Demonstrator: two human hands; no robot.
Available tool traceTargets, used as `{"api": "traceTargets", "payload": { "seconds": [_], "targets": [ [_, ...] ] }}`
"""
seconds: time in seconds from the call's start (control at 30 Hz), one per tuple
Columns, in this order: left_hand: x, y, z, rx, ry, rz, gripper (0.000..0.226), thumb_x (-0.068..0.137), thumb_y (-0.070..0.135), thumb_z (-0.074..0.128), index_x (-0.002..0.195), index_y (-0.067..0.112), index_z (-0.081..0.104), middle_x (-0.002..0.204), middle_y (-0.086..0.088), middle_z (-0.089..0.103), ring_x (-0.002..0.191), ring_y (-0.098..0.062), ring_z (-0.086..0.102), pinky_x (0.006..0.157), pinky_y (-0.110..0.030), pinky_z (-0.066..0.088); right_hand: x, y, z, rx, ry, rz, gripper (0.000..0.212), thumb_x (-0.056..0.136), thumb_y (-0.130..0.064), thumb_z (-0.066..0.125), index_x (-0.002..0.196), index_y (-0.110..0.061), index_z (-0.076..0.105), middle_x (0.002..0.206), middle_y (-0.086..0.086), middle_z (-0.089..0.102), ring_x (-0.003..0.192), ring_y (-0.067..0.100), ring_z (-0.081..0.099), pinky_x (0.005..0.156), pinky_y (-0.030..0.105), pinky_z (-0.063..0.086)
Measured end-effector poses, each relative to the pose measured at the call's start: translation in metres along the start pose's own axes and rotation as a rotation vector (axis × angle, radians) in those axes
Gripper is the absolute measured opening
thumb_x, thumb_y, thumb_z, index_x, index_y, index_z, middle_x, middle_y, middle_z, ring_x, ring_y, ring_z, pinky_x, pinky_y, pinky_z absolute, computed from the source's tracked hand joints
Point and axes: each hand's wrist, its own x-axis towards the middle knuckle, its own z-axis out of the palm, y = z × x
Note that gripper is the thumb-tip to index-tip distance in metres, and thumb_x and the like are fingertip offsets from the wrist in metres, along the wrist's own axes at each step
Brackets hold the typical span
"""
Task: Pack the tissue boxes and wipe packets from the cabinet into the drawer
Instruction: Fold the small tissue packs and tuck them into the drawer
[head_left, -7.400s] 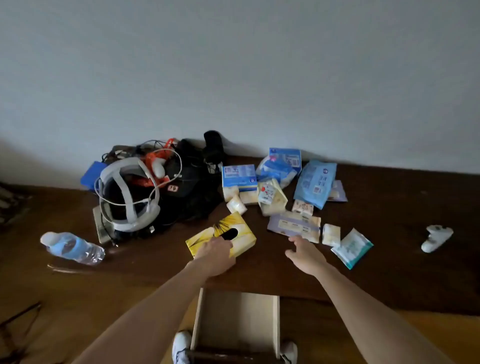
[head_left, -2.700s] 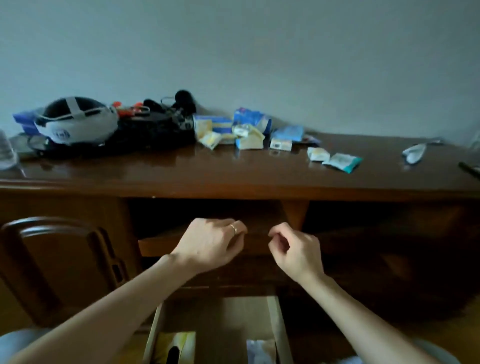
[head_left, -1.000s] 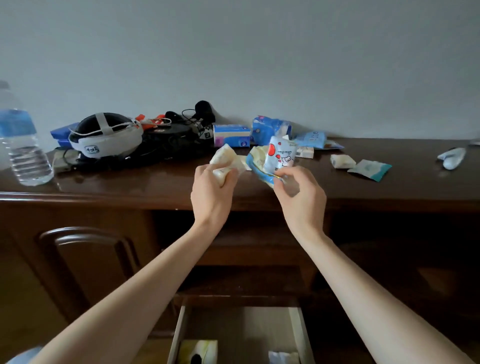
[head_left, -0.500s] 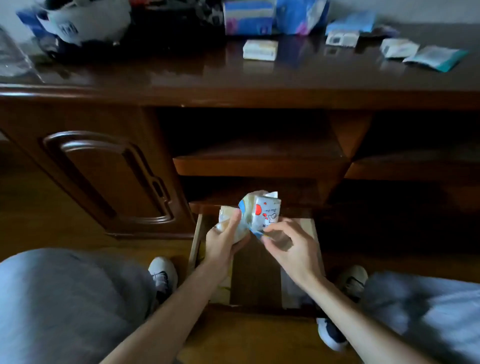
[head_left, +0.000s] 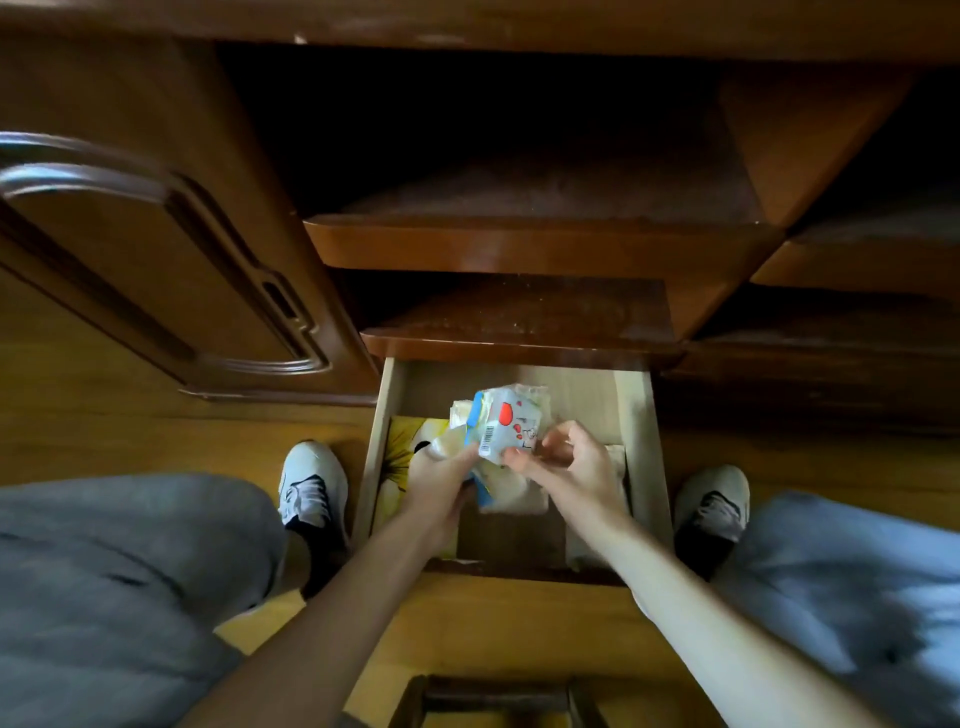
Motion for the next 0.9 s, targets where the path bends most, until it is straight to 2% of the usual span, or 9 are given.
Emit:
{"api": "traceTargets", "payload": {
  "seconds": [0.07, 0.13, 0.3, 0.4, 0.5, 0.57, 0.63, 0.77, 0.9],
  "targets": [
    [0.003, -0.003, -0.001, 0.033, 0.012, 0.048, 0.023, 0.087, 0.005, 0.076, 0.110, 0.003, 0.074, 0.103, -0.014, 0.079, 0.092, -0.027, 0.077, 0.064, -0.032, 0.059, -0.001, 0.003, -0.002, 0.048, -0.008, 0.034, 0.055, 0.068, -0.052, 0.090, 0.110, -0.039, 0.057, 0.099, -0.031, 0.071, 0.093, -0.007, 0.070, 0.065, 0.013, 0.056],
    [0.006, -0.007, -0.002, 0.067, 0.051, 0.082, 0.022, 0.085, 0.008, 0.079, 0.106, 0.007, 0.075, 0.098, -0.009, 0.080, 0.090, -0.023, 0.078, 0.063, -0.031, 0.060, 0.000, 0.007, -0.004, 0.066, 0.002, 0.054, 0.060, 0.070, -0.049, 0.089, 0.120, -0.043, 0.056, 0.103, -0.032, 0.071, 0.099, -0.007, 0.069, 0.070, 0.018, 0.059],
    [0.012, -0.018, -0.002, 0.183, 0.099, 0.138, 0.030, 0.080, 0.018, 0.085, 0.106, 0.013, 0.071, 0.095, -0.001, 0.080, 0.087, -0.017, 0.078, 0.072, -0.037, 0.065, 0.002, 0.020, -0.014, 0.074, -0.003, 0.119, 0.032, 0.076, -0.055, 0.081, 0.103, -0.041, 0.073, 0.103, -0.023, 0.076, 0.102, -0.002, 0.070, 0.079, 0.021, 0.059],
    [0.016, -0.017, -0.005, 0.224, 0.132, 0.149, 0.022, 0.081, 0.018, 0.084, 0.098, 0.021, 0.071, 0.088, 0.006, 0.080, 0.084, -0.012, 0.078, 0.067, -0.032, 0.064, 0.009, 0.023, -0.027, 0.189, 0.004, 0.222, 0.037, 0.078, -0.060, 0.078, 0.110, -0.042, 0.073, 0.112, -0.020, 0.074, 0.112, 0.005, 0.066, 0.096, 0.033, 0.048],
    [0.020, -0.016, -0.010, 0.195, 0.033, 0.059, 0.020, 0.082, 0.013, 0.082, 0.100, 0.014, 0.073, 0.094, -0.003, 0.081, 0.089, -0.021, 0.078, 0.080, -0.044, 0.063, 0.021, 0.026, -0.048, 0.287, -0.109, 0.336, 0.042, 0.083, -0.053, 0.077, 0.122, -0.036, 0.069, 0.122, -0.009, 0.073, 0.121, 0.018, 0.064, 0.108, 0.045, 0.045],
    [0.018, -0.016, -0.008, 0.203, -0.066, 0.026, 0.021, 0.082, 0.014, 0.082, 0.101, 0.012, 0.075, 0.097, -0.006, 0.080, 0.094, -0.025, 0.077, 0.086, -0.046, 0.061, 0.019, 0.030, -0.050, 0.353, -0.250, 0.406, 0.043, 0.086, -0.040, 0.078, 0.126, -0.027, 0.068, 0.124, 0.000, 0.073, 0.119, 0.023, 0.067, 0.107, 0.048, 0.048],
    [0.015, -0.018, -0.006, 0.244, -0.105, 0.055, 0.021, 0.082, 0.024, 0.084, 0.100, 0.015, 0.076, 0.097, -0.005, 0.080, 0.093, -0.023, 0.077, 0.085, -0.045, 0.062, 0.013, 0.036, -0.045, 0.318, -0.282, 0.425, 0.048, 0.082, -0.039, 0.081, 0.125, -0.023, 0.069, 0.122, 0.002, 0.074, 0.116, 0.024, 0.069, 0.103, 0.048, 0.051],
    [0.019, -0.016, -0.007, 0.291, 0.122, 0.168, 0.020, 0.087, 0.034, 0.079, 0.095, 0.021, 0.066, 0.095, -0.004, 0.076, 0.071, -0.005, 0.075, 0.056, -0.020, 0.059, 0.016, 0.045, -0.051, 0.204, -0.057, 0.389, 0.050, 0.077, -0.049, 0.084, 0.117, -0.023, 0.071, 0.112, -0.003, 0.077, 0.103, 0.014, 0.074, 0.087, 0.037, 0.060],
    [0.032, -0.014, -0.021, 0.469, 0.219, 0.290, 0.038, 0.090, 0.033, 0.075, 0.115, 0.006, 0.067, 0.106, -0.009, 0.072, 0.084, -0.014, 0.072, 0.059, -0.023, 0.060, 0.027, 0.060, -0.083, 0.078, 0.122, 0.328, 0.043, 0.081, -0.042, 0.083, 0.117, -0.021, 0.068, 0.109, -0.005, 0.076, 0.100, 0.009, 0.072, 0.066, 0.016, 0.056]
  ]
}}
